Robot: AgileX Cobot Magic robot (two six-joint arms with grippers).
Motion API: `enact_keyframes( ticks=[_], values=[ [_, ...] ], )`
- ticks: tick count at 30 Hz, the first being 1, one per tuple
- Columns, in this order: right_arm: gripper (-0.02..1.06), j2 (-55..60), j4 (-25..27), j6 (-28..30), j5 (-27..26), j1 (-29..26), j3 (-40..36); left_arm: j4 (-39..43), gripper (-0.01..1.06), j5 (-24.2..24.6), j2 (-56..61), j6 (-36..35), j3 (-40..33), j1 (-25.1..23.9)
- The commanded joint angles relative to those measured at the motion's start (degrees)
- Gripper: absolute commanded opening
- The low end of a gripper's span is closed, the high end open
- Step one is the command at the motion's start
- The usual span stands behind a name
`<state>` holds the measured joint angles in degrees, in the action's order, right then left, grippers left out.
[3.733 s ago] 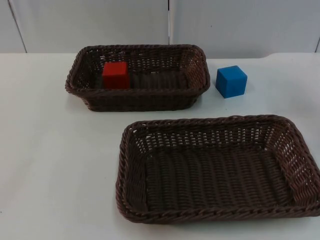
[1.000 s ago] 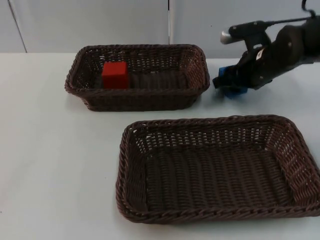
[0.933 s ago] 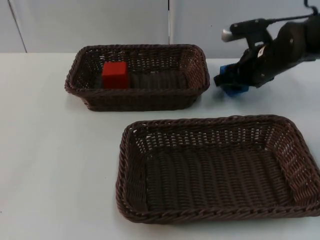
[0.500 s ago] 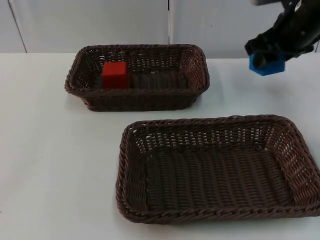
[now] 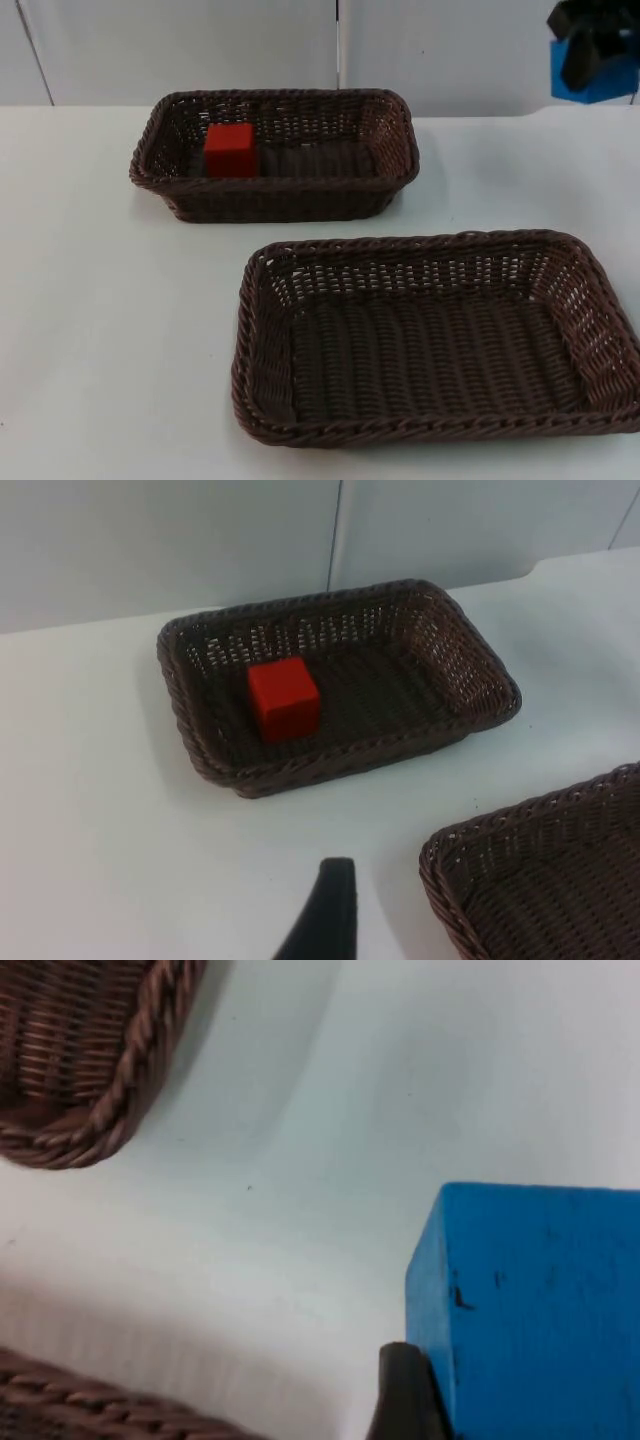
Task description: Pick up one cube with the left hand and place it into the upper basket. Pick up one cube with the right hand and place it into the lower basket.
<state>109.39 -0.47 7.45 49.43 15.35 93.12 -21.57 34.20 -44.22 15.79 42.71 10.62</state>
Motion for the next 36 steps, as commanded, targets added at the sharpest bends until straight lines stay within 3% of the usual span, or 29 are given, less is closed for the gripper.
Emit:
enact_keyframes(
  ticks=[1, 9, 19, 27, 36],
  values=[
    [0.0, -2.92, 0.47, -0.22, -1.04, 0.51, -2.25, 0.32, 0.81, -0.05, -0.09, -0.27, -0.23, 0.13],
    [0.0, -16.05, 2.24, -0.35, -9.09, 0.51, -19.47, 0.32, 0.81, 0.07, -0.09, -0.27, -0.23, 0.13],
    [0.0, -27.5, 2.51, -0.49, -12.55, 0.51, -35.49, 0.32, 0.81, 0.07, -0.09, -0.27, -0.23, 0.13],
    [0.0, -32.43, 2.74, -1.5, -12.47, 0.51, -41.66, 0.32, 0.81, -0.07, -0.09, -0.27, -0.23, 0.13],
    [0.0, -32.65, 2.61, -1.5, -12.47, 0.51, -42.29, 0.21, 0.81, -0.06, -0.09, -0.27, -0.23, 0.13]
  ],
)
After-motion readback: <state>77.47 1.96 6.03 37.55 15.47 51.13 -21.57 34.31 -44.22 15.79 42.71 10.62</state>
